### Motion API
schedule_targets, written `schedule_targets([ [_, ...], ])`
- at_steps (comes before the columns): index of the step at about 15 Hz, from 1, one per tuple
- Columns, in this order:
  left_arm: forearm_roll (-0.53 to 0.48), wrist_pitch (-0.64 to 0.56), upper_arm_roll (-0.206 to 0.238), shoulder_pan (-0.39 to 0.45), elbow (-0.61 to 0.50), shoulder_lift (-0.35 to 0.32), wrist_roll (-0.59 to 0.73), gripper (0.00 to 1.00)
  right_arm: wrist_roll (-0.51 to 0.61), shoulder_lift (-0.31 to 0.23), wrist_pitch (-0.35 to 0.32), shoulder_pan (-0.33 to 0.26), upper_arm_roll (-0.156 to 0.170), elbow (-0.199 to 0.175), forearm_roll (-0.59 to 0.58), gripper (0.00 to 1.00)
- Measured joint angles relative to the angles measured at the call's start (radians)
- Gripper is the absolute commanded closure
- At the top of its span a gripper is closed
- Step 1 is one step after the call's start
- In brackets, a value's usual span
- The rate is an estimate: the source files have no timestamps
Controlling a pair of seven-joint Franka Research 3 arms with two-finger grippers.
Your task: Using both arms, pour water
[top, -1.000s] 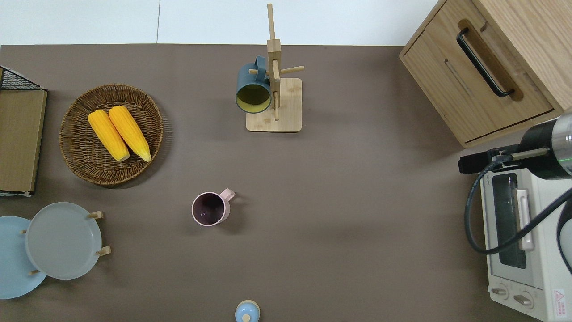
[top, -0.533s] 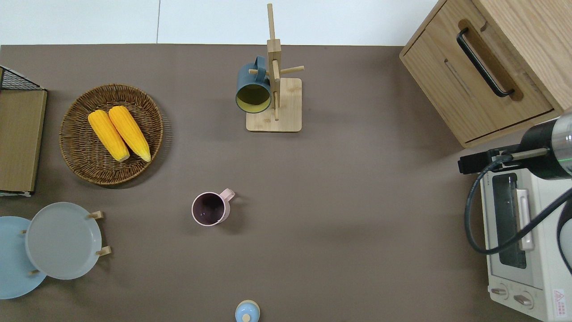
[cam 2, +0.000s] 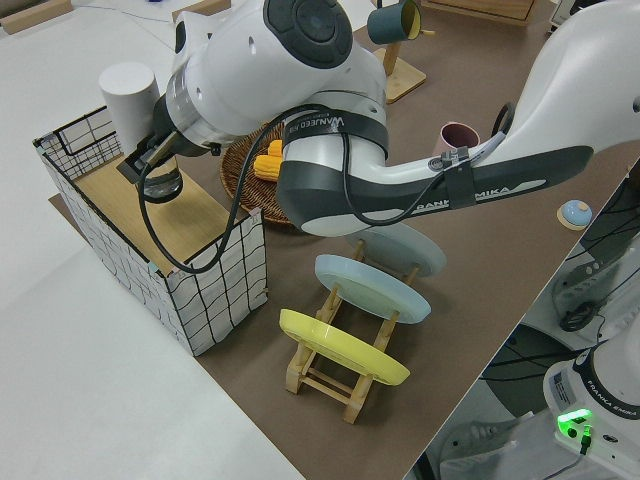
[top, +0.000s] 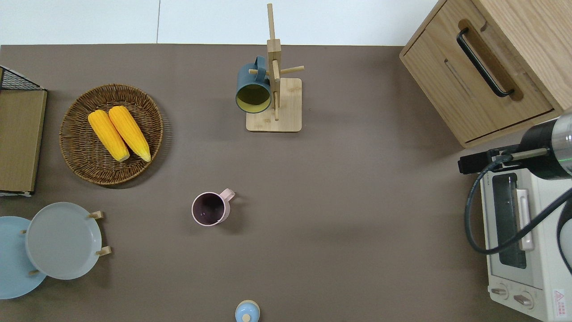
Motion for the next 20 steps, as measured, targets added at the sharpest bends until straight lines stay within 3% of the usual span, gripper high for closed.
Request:
schedule_targets([
  [2, -0.092, -0.003, 0.000, 0.020, 0.000, 0.008, 0.122, 1.00, 0.000, 0.000, 0.000, 0.000, 0.000, 0.000, 0.000, 0.009],
  [4, -0.122, -0.006, -0.001, 0.030, -0.002, 0.015, 0.173, 1.00, 0.000, 0.000, 0.000, 0.000, 0.000, 0.000, 0.000, 0.009],
  [20, -0.161, -0.113, -0.010, 0.066, -0.002, 0.041, 0.309, 1.00, 0.000, 0.000, 0.000, 0.000, 0.000, 0.000, 0.000, 0.009],
])
